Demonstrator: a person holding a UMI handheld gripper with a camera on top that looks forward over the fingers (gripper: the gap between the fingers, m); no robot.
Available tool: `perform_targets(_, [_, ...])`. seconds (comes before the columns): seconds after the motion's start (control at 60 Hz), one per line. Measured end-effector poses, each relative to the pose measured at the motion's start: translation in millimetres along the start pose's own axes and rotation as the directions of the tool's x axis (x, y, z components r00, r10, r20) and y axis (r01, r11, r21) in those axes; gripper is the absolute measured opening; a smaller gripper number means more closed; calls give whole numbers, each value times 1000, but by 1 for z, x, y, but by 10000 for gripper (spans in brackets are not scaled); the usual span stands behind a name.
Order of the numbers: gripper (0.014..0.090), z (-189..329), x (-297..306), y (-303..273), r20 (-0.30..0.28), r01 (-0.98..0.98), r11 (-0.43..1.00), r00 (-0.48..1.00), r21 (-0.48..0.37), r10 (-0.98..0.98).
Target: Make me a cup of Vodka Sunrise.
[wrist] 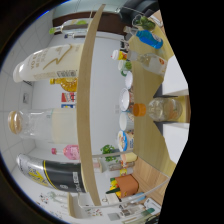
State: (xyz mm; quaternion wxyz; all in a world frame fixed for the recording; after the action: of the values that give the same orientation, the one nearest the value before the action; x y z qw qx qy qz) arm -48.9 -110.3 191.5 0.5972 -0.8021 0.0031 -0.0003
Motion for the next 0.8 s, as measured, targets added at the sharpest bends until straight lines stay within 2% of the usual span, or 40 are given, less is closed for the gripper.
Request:
perform_targets(0.233, [353, -18, -7, -13, 28, 53, 998, 998, 34, -54])
perform_targets(0.45, [352, -60, -14, -23, 74, 11, 997, 997, 72, -17])
perform_targets(0.65, [351, -99, -19, 13, 94, 13, 999, 995, 32, -16])
perform_targets(0.8, [351, -110, -20, 49, 89, -17, 999, 996, -27, 20])
